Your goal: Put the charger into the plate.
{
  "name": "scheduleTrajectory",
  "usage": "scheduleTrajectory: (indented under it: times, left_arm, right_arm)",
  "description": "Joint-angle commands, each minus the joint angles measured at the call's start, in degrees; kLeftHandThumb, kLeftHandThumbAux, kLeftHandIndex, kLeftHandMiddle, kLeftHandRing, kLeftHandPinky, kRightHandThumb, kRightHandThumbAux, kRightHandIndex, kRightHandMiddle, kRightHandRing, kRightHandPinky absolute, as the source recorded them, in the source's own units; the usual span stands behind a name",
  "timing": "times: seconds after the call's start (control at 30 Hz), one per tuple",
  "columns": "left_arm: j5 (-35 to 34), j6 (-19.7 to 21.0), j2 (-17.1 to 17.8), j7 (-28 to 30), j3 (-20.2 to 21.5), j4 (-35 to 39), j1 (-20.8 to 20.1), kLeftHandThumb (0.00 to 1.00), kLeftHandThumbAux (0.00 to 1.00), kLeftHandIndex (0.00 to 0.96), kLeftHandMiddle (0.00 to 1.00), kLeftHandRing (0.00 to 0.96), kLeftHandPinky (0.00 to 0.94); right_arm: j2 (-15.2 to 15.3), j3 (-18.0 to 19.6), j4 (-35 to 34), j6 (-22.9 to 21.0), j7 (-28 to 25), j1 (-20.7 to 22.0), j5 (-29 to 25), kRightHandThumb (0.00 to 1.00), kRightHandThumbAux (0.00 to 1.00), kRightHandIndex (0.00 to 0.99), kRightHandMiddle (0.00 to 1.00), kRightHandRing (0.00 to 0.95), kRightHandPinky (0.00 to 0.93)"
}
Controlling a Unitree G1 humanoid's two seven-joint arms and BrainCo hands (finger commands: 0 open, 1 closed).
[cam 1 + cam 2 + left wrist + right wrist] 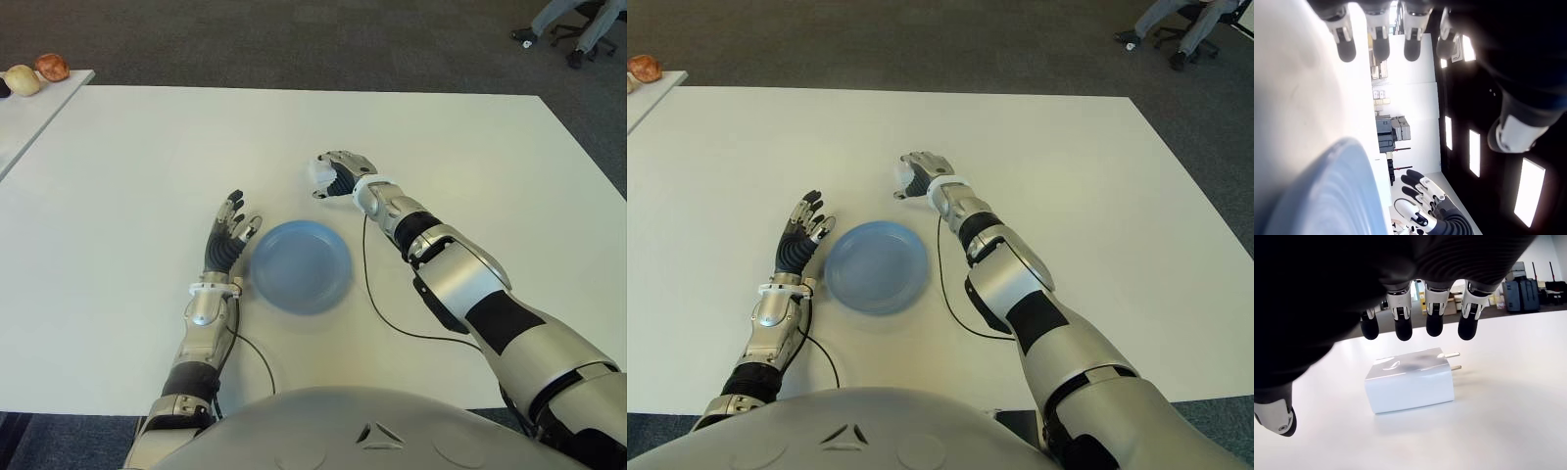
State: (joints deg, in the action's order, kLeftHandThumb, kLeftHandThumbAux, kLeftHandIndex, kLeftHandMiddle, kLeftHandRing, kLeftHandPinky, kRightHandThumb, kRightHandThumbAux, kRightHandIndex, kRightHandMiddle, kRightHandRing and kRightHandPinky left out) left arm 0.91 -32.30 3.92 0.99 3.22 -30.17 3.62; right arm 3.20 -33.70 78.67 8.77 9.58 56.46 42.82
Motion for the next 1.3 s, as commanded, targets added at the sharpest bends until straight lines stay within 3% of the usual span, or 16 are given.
scheduleTrajectory:
  times: [0.03,0.7,1.3]
  left_arm:
    - [0.32,2.99,-0.18,0.91,-0.70,-3.14,4.59,0.000,0.541,0.030,0.078,0.078,0.093]
    - [0.30,4.26,-0.44,0.69,-1.02,0.44,7.07,0.000,0.538,0.033,0.078,0.074,0.085]
    - [0.25,5.43,-0.23,0.74,-1.65,3.07,8.82,0.000,0.538,0.032,0.071,0.070,0.090]
  right_arm:
    - [0.32,-0.12,0.56,-0.38,-1.37,-0.23,0.16,0.000,0.507,0.000,0.000,0.000,0.000]
    - [2.01,-0.50,0.78,0.82,-7.00,-2.83,0.22,0.000,0.571,0.000,0.000,0.000,0.000]
    - [2.81,-0.81,0.82,0.77,-8.88,-4.77,0.22,0.000,0.600,0.000,0.000,0.000,0.000]
